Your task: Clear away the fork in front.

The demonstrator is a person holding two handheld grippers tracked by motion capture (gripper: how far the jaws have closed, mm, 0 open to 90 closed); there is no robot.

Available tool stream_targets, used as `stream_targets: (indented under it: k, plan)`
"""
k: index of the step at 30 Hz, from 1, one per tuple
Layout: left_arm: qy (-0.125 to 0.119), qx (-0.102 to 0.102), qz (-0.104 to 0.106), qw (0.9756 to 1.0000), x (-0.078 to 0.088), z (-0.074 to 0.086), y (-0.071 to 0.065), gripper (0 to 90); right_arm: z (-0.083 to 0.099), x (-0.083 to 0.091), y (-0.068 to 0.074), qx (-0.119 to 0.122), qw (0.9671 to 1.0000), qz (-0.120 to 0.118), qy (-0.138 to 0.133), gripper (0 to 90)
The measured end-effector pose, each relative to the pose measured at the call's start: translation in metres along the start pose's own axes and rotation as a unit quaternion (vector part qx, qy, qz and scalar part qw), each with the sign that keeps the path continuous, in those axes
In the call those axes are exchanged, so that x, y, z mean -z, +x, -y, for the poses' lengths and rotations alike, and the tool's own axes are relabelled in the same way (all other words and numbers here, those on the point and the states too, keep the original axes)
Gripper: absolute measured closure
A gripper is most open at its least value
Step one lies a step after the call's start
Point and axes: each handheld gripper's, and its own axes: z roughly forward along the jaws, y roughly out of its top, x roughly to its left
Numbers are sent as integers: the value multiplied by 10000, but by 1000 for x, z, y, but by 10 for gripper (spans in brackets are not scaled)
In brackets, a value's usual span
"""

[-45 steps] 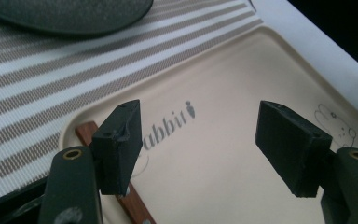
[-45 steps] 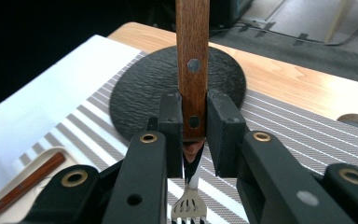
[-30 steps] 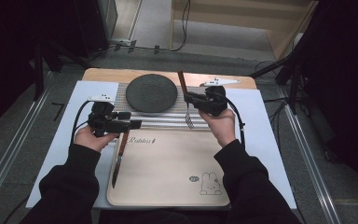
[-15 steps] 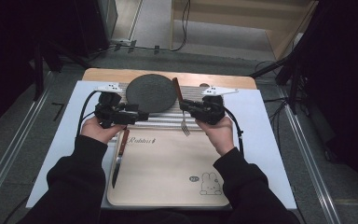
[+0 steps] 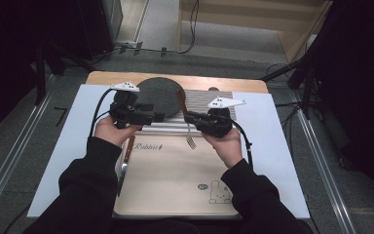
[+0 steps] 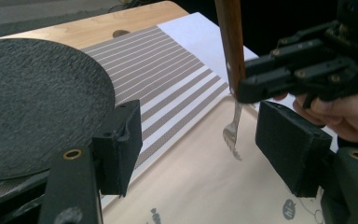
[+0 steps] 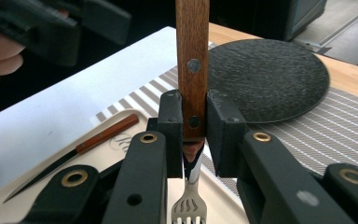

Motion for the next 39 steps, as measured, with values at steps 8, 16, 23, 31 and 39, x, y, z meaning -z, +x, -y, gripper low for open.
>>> stream_targets:
  k: [8, 16, 23, 31, 39]
  plan:
    - [-139, 84, 82, 9998, -2, -5, -3, 319, 3, 0, 9, 82, 9999, -61, -71, 752]
    - [-215, 154, 108, 9996, -6, -6, -6, 321, 6, -8, 21, 148, 9996, -220, 19, 752]
    - [-210, 176, 65, 9996, -9, -5, -8, 324, 10, -16, 28, 192, 9993, -302, 120, 751]
    - [-47, 447, -110, 9989, -11, -5, -9, 416, 14, -22, 35, 233, 9991, -315, 169, 751]
    - [-17, 762, -130, 9970, -11, -5, -6, 528, 16, -27, 44, 394, 9987, -251, 211, 751]
